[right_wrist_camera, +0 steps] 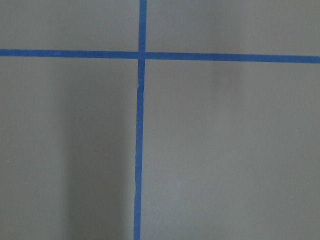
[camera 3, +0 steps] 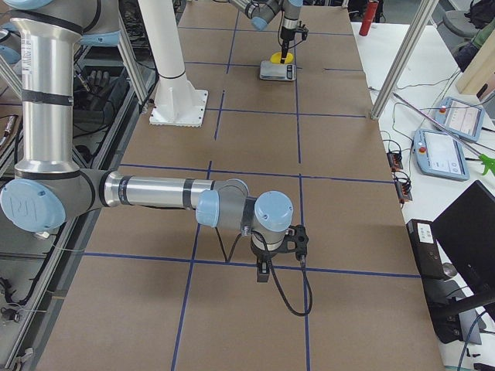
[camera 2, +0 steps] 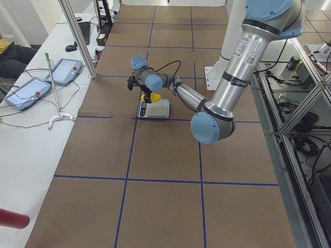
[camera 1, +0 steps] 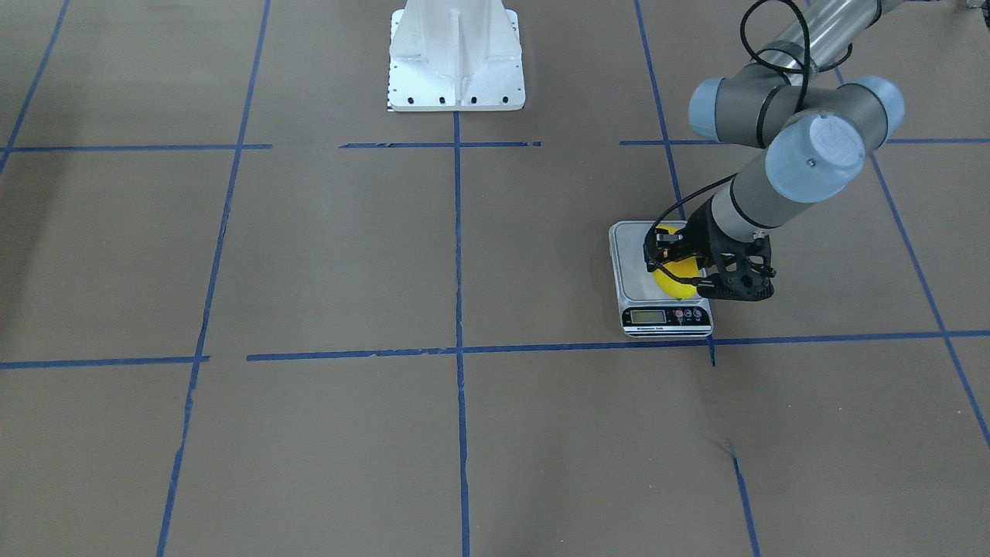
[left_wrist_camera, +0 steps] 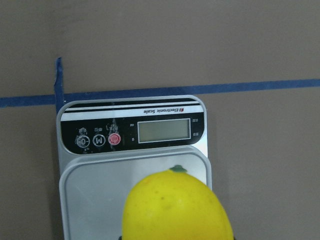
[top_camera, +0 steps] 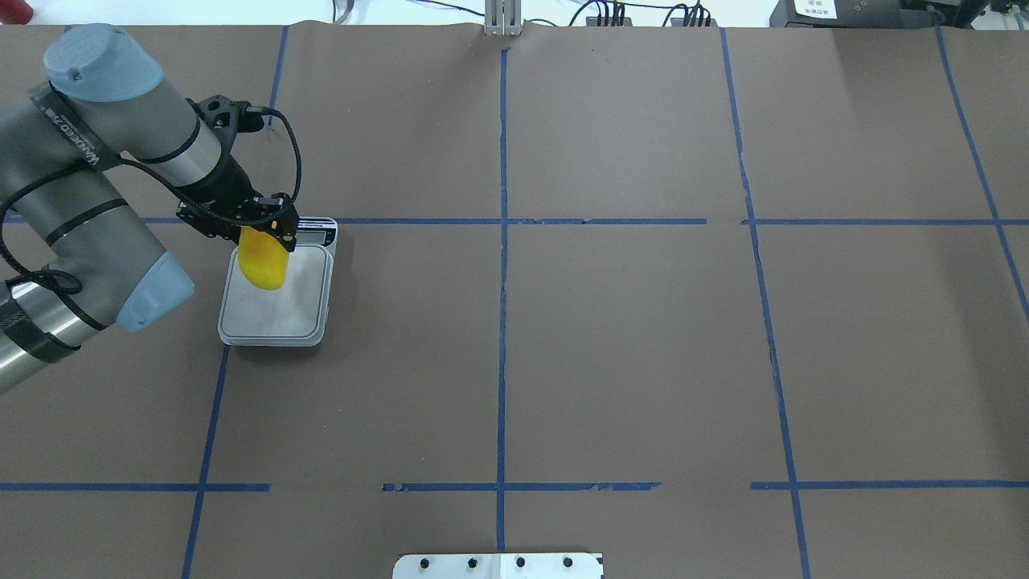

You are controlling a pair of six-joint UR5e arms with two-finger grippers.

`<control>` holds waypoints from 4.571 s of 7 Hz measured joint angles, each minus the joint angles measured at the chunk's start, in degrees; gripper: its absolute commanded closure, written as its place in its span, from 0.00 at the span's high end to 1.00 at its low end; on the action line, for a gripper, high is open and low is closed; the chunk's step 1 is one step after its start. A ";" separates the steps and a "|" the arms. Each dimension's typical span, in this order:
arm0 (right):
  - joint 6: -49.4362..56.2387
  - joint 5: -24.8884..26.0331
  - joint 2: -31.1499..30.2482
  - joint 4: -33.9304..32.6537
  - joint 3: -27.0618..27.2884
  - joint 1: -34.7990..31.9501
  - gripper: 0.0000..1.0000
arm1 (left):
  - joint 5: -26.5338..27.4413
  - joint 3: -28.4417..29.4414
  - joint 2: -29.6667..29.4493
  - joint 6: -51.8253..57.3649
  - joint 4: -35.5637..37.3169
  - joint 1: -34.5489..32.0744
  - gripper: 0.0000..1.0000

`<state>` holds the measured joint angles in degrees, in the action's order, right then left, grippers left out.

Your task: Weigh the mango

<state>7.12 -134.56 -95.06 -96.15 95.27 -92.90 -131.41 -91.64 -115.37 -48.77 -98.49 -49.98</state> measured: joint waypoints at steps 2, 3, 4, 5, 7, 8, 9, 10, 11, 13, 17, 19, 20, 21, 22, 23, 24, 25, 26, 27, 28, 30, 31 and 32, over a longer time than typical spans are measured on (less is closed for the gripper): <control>0.00 0.00 -0.03 0.00 0.00 0.00 1.00 | -0.15 2.90 0.18 -0.17 -2.63 0.37 0.00; 0.00 0.00 -0.02 0.00 0.00 0.00 1.00 | -0.34 3.15 0.22 -0.45 -3.10 0.65 0.10; 0.00 0.00 -0.01 0.00 0.00 0.00 1.00 | -0.45 3.15 0.31 -0.64 -3.27 1.02 0.35; 0.00 0.00 0.00 0.00 0.00 0.00 1.00 | -0.50 3.16 0.39 -0.69 -3.35 1.19 0.92; 0.00 0.00 -0.01 0.00 0.00 0.00 1.00 | -0.48 3.16 0.48 -0.82 -3.43 1.33 1.00; 0.00 0.00 -0.02 0.00 0.00 0.00 1.00 | -0.50 2.97 0.56 -0.88 -3.40 1.34 1.00; 0.00 0.00 -0.03 0.00 0.00 0.00 1.00 | -0.48 2.22 0.70 -0.89 -3.35 1.19 1.00; 0.00 0.00 -0.03 0.00 0.00 0.00 1.00 | -0.40 0.79 1.01 -0.77 -3.20 0.32 1.00; 0.00 0.00 -0.04 0.00 0.00 0.00 1.00 | -0.36 -0.55 1.57 -0.42 -3.04 -1.59 1.00; 0.00 0.00 -0.02 0.00 0.00 0.00 1.00 | -0.23 -2.91 6.23 3.87 -3.05 -6.45 1.00; 0.00 0.00 -0.03 0.00 0.00 0.00 1.00 | -0.16 -1.54 20.53 34.03 -2.52 -22.73 1.00; 0.00 0.00 -0.03 0.00 0.00 0.00 1.00 | 0.08 4.03 22.19 45.94 -2.40 -30.33 1.00; 0.00 0.00 -0.02 0.00 0.00 0.00 1.00 | 0.04 5.84 22.67 49.07 -2.06 -33.34 1.00; 0.00 0.00 -0.01 0.00 0.00 0.00 1.00 | -0.12 6.50 23.34 50.37 -0.75 -36.05 1.00; 0.00 0.00 -0.01 0.00 0.00 0.00 1.00 | -0.27 6.59 23.71 51.02 0.83 -37.93 1.00; 0.00 0.00 -0.02 0.00 0.00 0.00 1.00 | -0.37 6.59 23.97 51.59 1.78 -38.92 1.00; 0.00 0.00 -0.03 0.00 0.00 0.00 1.00 | -0.41 6.61 24.11 51.87 2.15 -39.33 1.00; 0.00 0.00 -0.03 0.00 0.00 0.00 1.00 | -0.45 6.49 24.18 51.97 2.34 -39.47 1.00; 0.00 0.00 -0.03 0.00 0.00 0.00 1.00 | -0.45 6.13 24.20 51.99 2.64 -39.50 1.00; 0.00 0.00 -0.03 0.00 0.00 0.00 1.00 | -0.37 5.90 24.28 51.94 2.91 -39.50 1.00; 0.00 0.00 -0.03 0.00 0.00 0.00 1.00 | -0.32 5.77 24.42 51.91 3.00 -39.55 1.00; 0.00 0.00 -0.03 0.00 0.00 0.00 1.00 | -0.29 5.30 24.60 51.93 3.02 -39.63 1.00; 0.00 0.00 -0.03 0.00 0.00 0.00 1.00 | -0.22 5.01 24.55 51.93 2.98 -39.66 1.00; 0.00 0.00 -0.03 0.00 0.00 0.00 1.00 | -0.19 4.33 24.54 51.92 2.98 -39.69 1.00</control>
<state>7.12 -134.56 -95.10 -96.15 95.27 -92.90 -131.59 -87.31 -90.83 3.15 -95.52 -89.67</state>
